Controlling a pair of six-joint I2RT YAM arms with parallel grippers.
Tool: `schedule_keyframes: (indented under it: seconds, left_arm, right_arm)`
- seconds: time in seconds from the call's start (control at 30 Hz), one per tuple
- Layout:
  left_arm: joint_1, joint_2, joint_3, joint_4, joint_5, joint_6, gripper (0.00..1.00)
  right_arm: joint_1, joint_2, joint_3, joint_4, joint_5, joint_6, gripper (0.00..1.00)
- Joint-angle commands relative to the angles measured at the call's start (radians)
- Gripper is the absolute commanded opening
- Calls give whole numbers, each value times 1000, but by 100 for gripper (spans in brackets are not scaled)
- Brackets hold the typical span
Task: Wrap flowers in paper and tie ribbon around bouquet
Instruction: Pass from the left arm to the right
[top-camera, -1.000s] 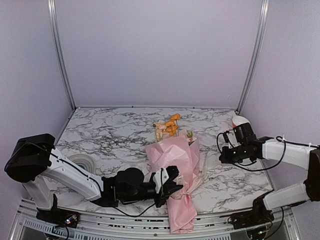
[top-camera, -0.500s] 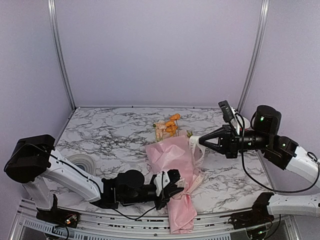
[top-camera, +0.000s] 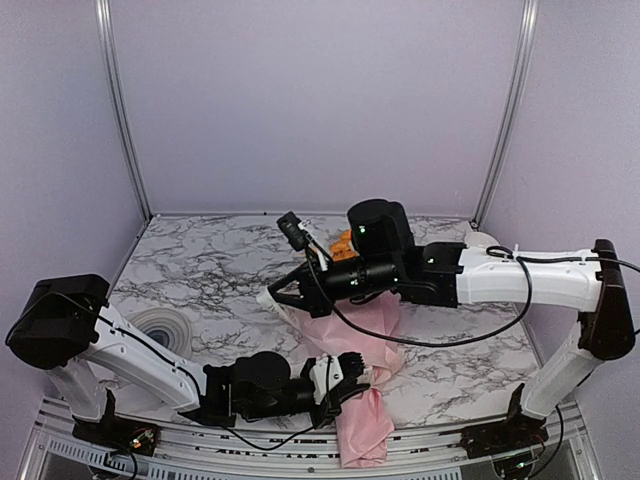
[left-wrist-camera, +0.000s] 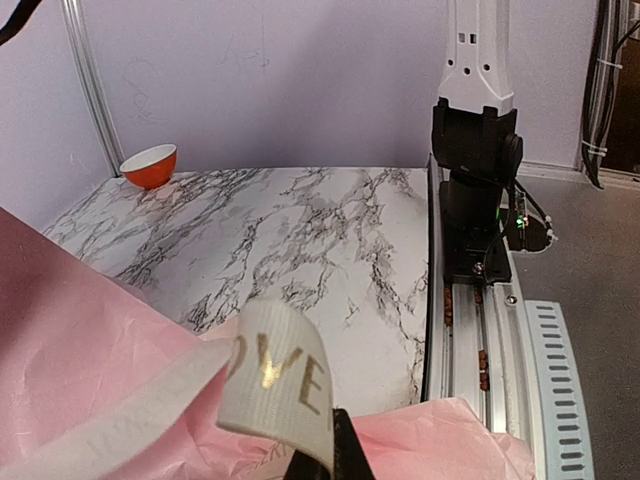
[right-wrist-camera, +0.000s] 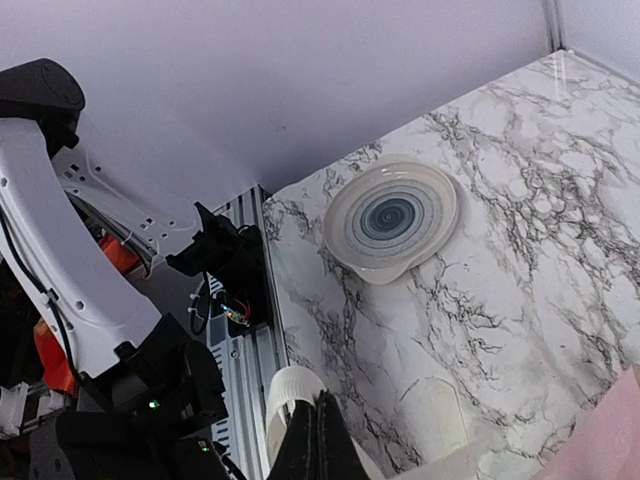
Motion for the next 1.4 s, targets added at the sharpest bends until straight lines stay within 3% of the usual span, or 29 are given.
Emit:
schedule_keyframes:
  seconds: [0.0,0.03,0.07,0.13,0.17,0.2,0.23,0.6,0.77,0.93,1.07,1.23,1.37]
  left_arm:
    - [-10,-9,5,-18,-28,18,0]
    - [-11,-9,5,-19,-29,17,0]
    - [-11,-9,6,-19,-30,17,0]
    - [-12,-7,7,-20,-31,18,0]
    - [-12,-6,7,-20,-31,18,0]
    - [-11,-6,7,-20,-32,19,0]
    - [-11,-6,6,-20,-31,19,0]
    - [-11,-7,6,-20,-38,17,0]
    - [-9,-13,0,-15,-47,6,0]
    - [-3,-10,1,-14,-41,1,0]
    - [-2,-12,2,-14,-41,-1,0]
    - [-2,-11,3,-14,-45,-3,0]
    - [-2,-11,5,-14,-46,-3,0]
  right_arm:
    - [43,92,117,-62,4,-57,0]
    - [46,106,127,-65,-15,-59,3]
    - [46,116,135,-69,-31,-64,15]
    - [47,126,146,-84,-42,-78,51]
    - [45,126,151,-103,-33,-88,83]
    - [44,122,159,-121,-14,-102,97]
    - [41,115,165,-138,7,-115,99]
    - [-128,-135,41,-161,-4,-184,99]
    - [-162,-314,-165,-128,-201,-258,84]
    - [-162,-438,-401,-9,-484,-215,71]
    - [-163,-496,-518,24,-490,-172,57]
    - [-162,-531,-606,53,-437,-155,61]
    - [-162,-517,-635,54,-385,-155,76]
